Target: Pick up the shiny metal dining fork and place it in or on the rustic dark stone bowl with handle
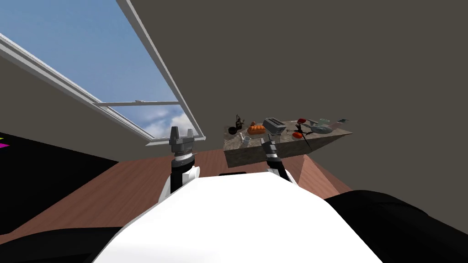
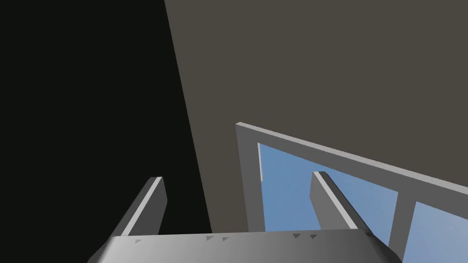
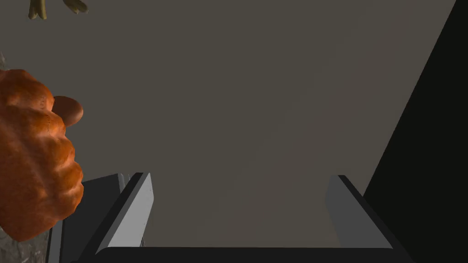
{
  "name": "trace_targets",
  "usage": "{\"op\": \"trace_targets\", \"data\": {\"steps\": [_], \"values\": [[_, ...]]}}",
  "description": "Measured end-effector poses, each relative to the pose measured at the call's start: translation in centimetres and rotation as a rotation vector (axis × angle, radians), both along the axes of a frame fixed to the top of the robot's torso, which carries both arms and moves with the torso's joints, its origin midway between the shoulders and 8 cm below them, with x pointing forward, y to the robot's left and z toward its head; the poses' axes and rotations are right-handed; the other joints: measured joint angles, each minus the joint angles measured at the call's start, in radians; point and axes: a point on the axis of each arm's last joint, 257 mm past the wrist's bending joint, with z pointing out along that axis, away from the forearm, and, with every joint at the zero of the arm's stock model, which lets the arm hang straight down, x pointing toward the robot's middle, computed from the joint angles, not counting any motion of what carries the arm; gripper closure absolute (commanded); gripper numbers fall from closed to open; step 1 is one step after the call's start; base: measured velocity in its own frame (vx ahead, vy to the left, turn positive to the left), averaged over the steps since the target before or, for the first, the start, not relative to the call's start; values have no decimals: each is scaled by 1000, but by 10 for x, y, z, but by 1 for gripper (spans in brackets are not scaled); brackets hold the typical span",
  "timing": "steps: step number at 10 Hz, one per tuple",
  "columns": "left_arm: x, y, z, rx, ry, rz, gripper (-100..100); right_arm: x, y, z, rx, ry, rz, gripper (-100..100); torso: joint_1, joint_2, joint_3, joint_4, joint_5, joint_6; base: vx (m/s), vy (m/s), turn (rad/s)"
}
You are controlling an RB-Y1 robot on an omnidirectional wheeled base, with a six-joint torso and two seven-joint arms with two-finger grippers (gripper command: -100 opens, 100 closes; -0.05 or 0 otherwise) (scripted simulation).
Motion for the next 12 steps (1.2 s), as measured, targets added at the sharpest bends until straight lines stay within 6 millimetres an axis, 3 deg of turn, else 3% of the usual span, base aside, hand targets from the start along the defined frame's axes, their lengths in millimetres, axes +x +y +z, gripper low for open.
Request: {"op": "trace_targets", "data": {"steps": [4,7,12], "values": [[0,0,0,0,0,0,0,-16,-38,-52,-131,150,-2,-100,6,-2,-1,0,2,0,-80,243,175],[0,0,0,0,0,0,0,-21,-56,-75,-193,226,5,-100,-7,-4,-2,-1,-1,0,-26,109,134],[0,0,0,0,0,0,0,-44,-97,-121,-303,388,18,-100,-6,-7,-4,-1,-1,0,5,109,138]]}}
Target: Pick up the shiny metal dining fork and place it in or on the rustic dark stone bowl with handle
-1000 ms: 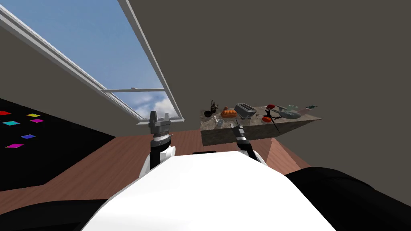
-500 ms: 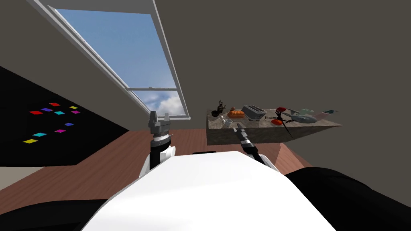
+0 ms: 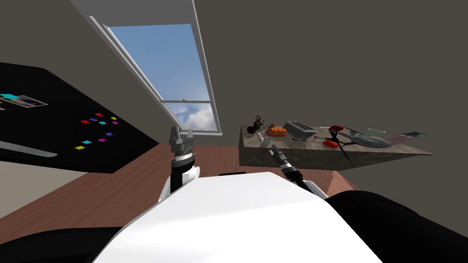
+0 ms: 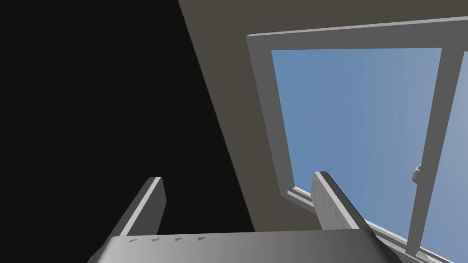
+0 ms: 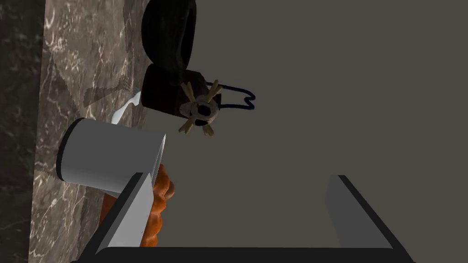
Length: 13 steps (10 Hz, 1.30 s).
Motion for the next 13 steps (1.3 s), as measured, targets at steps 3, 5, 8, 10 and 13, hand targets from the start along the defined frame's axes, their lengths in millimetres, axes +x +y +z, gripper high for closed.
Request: {"op": "trace_targets", "data": {"steps": [3,5,8,10,13], "values": [[0,0,0,0,0,0,0,-20,-21,-23,-57,98,9,-100,-2,1,0,0,0,1,18,101,188],[0,0,0,0,0,0,0,-34,-39,-38,-98,172,15,-100,-2,-1,0,0,0,1,40,80,157],[0,0,0,0,0,0,0,-63,-71,-65,-163,304,17,-100,-2,-2,-1,0,0,0,51,73,139],[0,0,0,0,0,0,0,-77,-87,-75,-204,382,27,-100,-3,-2,-1,0,0,0,62,54,174],[0,0,0,0,0,0,0,-103,-115,-90,-262,495,36,-100,-4,-3,-2,-1,-1,1,75,47,189]]}}
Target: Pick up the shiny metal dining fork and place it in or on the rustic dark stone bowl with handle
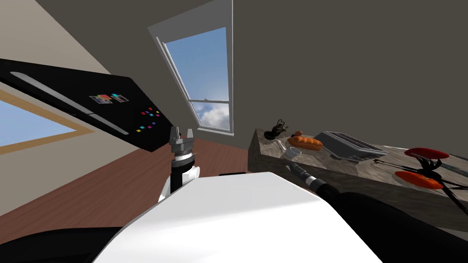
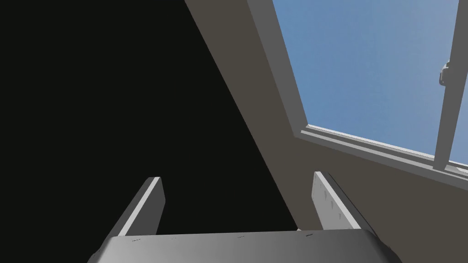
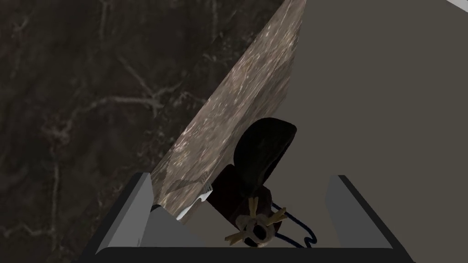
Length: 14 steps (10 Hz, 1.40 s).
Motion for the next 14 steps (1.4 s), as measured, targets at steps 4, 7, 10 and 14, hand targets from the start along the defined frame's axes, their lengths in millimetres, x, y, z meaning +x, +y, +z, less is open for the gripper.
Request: {"op": "trace_targets", "data": {"steps": [4,7,10,14], "values": [[0,0,0,0,0,0,0,-34,-39,-13,-83,161,9,-100,-1,0,0,0,0,0,75,25,176],[0,0,0,0,0,0,0,-60,-67,-19,-150,285,16,-100,0,-1,-1,0,0,-1,76,20,128],[0,0,0,0,0,0,0,-82,-93,-20,-203,381,19,-100,-2,-1,-1,0,-1,0,91,-3,148],[0,0,0,0,0,0,0,-118,-135,-18,-296,549,27,-100,-3,-3,-2,-1,-1,0,111,-29,210]]}}
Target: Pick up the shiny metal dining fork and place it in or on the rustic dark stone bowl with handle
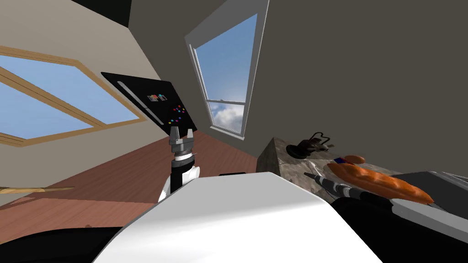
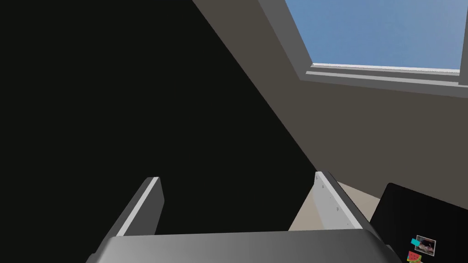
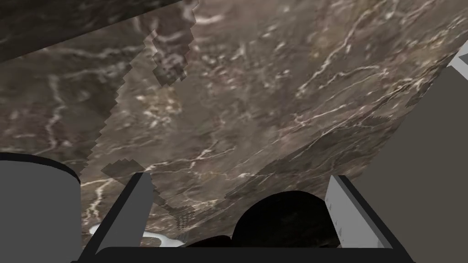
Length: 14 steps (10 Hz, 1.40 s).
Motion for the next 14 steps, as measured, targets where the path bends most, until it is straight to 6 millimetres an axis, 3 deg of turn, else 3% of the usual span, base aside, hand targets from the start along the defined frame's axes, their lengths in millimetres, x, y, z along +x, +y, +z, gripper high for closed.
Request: {"op": "trace_targets", "data": {"steps": [4,7,11,14], "values": [[0,0,0,0,0,0,0,-37,-31,3,-80,160,13,-100,-4,1,1,0,-1,0,87,-74,163],[0,0,0,0,0,0,0,-79,-48,4,-130,298,12,-100,-7,1,1,0,-2,1,75,-135,125],[0,0,0,0,0,0,0,-118,-48,-4,-132,408,9,-100,-3,5,3,1,-1,1,29,-96,52],[0,0,0,0,0,0,0,-148,-30,-15,-104,472,10,-100,-4,4,3,1,-2,1,37,-88,40]]}}
